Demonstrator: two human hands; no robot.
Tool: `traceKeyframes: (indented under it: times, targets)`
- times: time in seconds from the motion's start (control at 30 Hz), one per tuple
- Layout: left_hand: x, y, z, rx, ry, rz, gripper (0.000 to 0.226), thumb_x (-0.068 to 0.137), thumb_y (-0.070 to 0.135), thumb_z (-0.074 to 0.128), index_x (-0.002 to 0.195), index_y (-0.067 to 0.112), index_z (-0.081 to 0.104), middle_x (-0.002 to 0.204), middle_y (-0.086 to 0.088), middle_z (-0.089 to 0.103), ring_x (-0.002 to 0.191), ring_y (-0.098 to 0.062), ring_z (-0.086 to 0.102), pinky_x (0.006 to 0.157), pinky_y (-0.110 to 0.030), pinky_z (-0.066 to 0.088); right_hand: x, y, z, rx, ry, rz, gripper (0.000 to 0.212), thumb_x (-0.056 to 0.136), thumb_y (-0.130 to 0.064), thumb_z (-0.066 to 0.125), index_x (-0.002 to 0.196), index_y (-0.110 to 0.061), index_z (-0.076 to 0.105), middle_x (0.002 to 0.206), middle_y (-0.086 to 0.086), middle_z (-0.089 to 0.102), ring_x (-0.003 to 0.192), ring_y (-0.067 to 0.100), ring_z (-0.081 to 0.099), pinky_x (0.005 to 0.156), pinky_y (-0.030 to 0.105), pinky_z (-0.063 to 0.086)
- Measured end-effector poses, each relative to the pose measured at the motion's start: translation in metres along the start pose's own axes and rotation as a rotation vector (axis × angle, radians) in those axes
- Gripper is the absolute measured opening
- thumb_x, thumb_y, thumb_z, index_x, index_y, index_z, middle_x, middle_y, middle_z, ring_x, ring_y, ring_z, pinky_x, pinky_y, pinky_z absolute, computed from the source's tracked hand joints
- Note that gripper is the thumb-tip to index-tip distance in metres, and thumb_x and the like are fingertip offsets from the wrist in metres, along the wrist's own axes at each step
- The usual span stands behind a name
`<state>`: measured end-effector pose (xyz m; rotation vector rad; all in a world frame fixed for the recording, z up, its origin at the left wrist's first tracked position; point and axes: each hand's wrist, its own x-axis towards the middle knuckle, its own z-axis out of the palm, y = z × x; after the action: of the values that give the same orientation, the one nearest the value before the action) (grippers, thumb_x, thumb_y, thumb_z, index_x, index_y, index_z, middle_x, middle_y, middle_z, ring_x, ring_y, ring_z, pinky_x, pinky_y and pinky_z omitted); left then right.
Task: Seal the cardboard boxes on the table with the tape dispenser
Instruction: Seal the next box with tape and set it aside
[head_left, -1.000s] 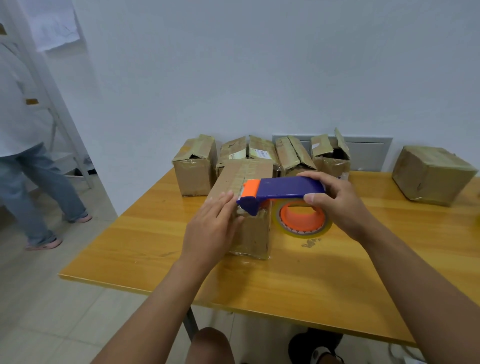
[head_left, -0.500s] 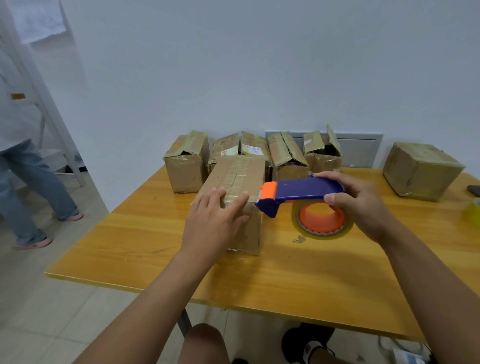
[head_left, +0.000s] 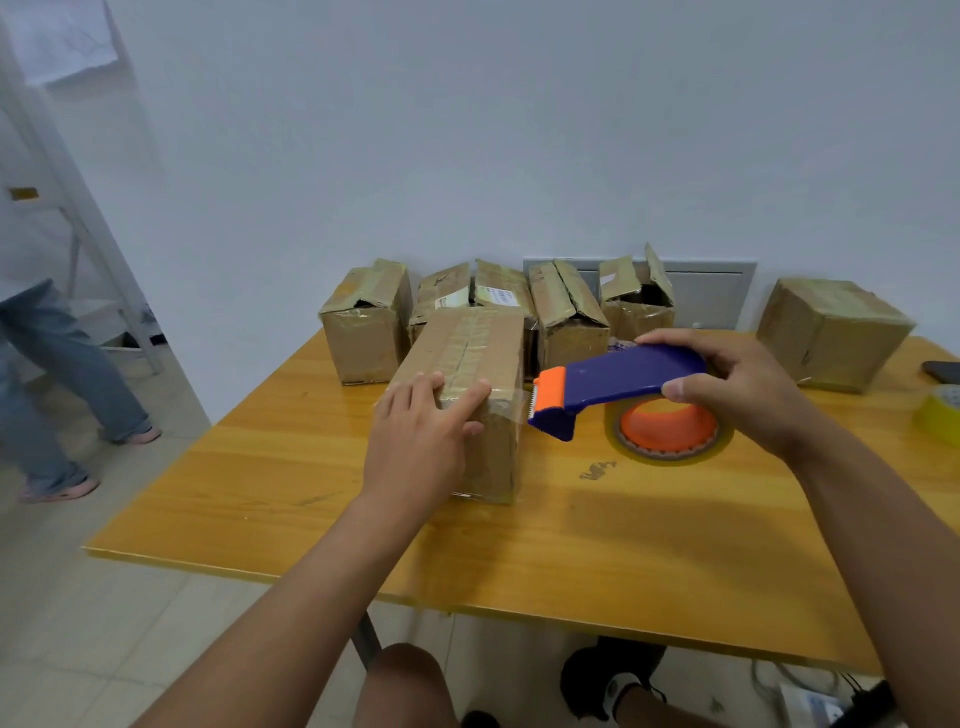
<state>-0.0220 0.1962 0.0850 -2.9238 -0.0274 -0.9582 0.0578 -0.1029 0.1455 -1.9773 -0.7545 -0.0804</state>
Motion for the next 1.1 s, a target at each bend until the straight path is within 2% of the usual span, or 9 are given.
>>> traceKeyframes:
  times: [0.13, 0.3, 0.43, 0.53, 0.6, 0.7, 0.77, 0.9, 1.1]
  targets:
    - [-0.002, 0.0, 0.001, -0.004, 0.005, 0.003, 0.046, 0.089, 0.034, 0.069, 0.133, 0.032, 0.054, 0.122, -0.022, 0.059, 0.111, -0.039, 0.057, 0.093, -0.048, 0.048, 0.019, -0.022, -0.004, -0.104, -0.095, 0.057, 0.05, 0.067, -0.048, 0.065, 0.116, -0.037, 0.067, 0.108, -0.012, 0.063, 0.091, 0.007, 0.059, 0.073, 0.024, 0.044]
    - [-0.003, 0.0, 0.001, -0.02, -0.018, -0.019, 0.047, 0.092, 0.037, 0.065, 0.136, 0.034, 0.049, 0.127, -0.021, 0.056, 0.117, -0.038, 0.052, 0.097, -0.05, 0.045, 0.038, -0.032, 0.0, -0.03, -0.082, 0.116, 0.016, 0.092, -0.019, 0.063, 0.102, -0.016, 0.074, 0.075, -0.014, 0.067, 0.066, -0.005, 0.06, 0.061, 0.018, 0.042]
    - [-0.003, -0.001, 0.0, -0.068, -0.015, -0.033, 0.046, 0.091, 0.036, 0.065, 0.134, 0.035, 0.052, 0.127, -0.02, 0.056, 0.116, -0.039, 0.053, 0.098, -0.05, 0.044, 0.032, -0.012, 0.012, -0.289, -0.209, 0.184, 0.012, 0.084, -0.028, 0.073, 0.094, -0.021, 0.074, 0.09, -0.006, 0.067, 0.083, 0.009, 0.059, 0.065, 0.026, 0.045]
    - [-0.002, 0.002, -0.008, -0.155, -0.049, -0.058, 0.049, 0.086, 0.05, 0.055, 0.133, 0.037, 0.052, 0.13, -0.015, 0.054, 0.12, -0.034, 0.048, 0.103, -0.048, 0.037, 0.016, 0.025, 0.022, -0.22, 0.04, 0.258, 0.022, 0.08, -0.037, 0.075, 0.098, -0.026, 0.07, 0.098, -0.002, 0.064, 0.089, 0.015, 0.057, 0.071, 0.034, 0.049]
    - [-0.001, 0.007, -0.015, -0.228, -0.101, -0.1, 0.059, 0.08, 0.062, 0.04, 0.133, 0.04, 0.051, 0.135, -0.009, 0.048, 0.128, -0.028, 0.04, 0.108, -0.045, 0.03, 0.005, 0.039, 0.032, -0.09, 0.256, 0.268, 0.032, 0.079, -0.039, 0.073, 0.106, -0.024, 0.067, 0.099, -0.002, 0.064, 0.087, 0.014, 0.057, 0.067, 0.03, 0.045]
    - [0.003, 0.014, -0.021, -0.285, -0.128, -0.114, 0.068, 0.078, 0.071, 0.029, 0.131, 0.037, 0.054, 0.145, -0.001, 0.042, 0.139, -0.023, 0.028, 0.113, -0.043, 0.023, -0.002, 0.053, 0.052, -0.028, 0.423, 0.264, 0.046, 0.077, -0.041, 0.075, 0.117, -0.02, 0.064, 0.104, 0.0, 0.064, 0.089, 0.014, 0.058, 0.069, 0.026, 0.045]
    - [0.008, 0.02, -0.023, -0.307, -0.109, -0.13, 0.068, 0.082, 0.072, 0.029, 0.125, 0.03, 0.061, 0.143, 0.003, 0.048, 0.136, -0.019, 0.034, 0.109, -0.04, 0.03, -0.003, 0.058, 0.067, 0.034, 0.497, 0.271, 0.055, 0.072, -0.044, 0.075, 0.12, -0.018, 0.065, 0.108, 0.002, 0.065, 0.094, 0.018, 0.06, 0.073, 0.026, 0.046]
    - [0.018, 0.039, -0.024, -0.269, -0.057, -0.236, 0.066, 0.089, 0.075, 0.028, 0.097, 0.021, 0.065, 0.1, 0.006, 0.062, 0.097, -0.015, 0.054, 0.077, -0.031, 0.043, 0.001, 0.059, 0.092, 0.097, 0.574, 0.266, 0.061, 0.07, -0.046, 0.07, 0.123, -0.018, 0.062, 0.109, -0.002, 0.064, 0.095, 0.014, 0.06, 0.07, 0.015, 0.044]
    - [0.03, 0.057, -0.016, -0.06, -0.093, -0.308, 0.043, 0.092, 0.051, 0.044, 0.104, 0.013, 0.06, 0.102, -0.007, 0.063, 0.097, -0.028, 0.057, 0.086, -0.043, 0.049, -0.005, 0.059, 0.12, 0.08, 0.655, 0.226, 0.058, 0.078, -0.04, 0.073, 0.129, -0.017, 0.057, 0.109, -0.007, 0.057, 0.089, 0.003, 0.055, 0.067, 0.005, 0.042]
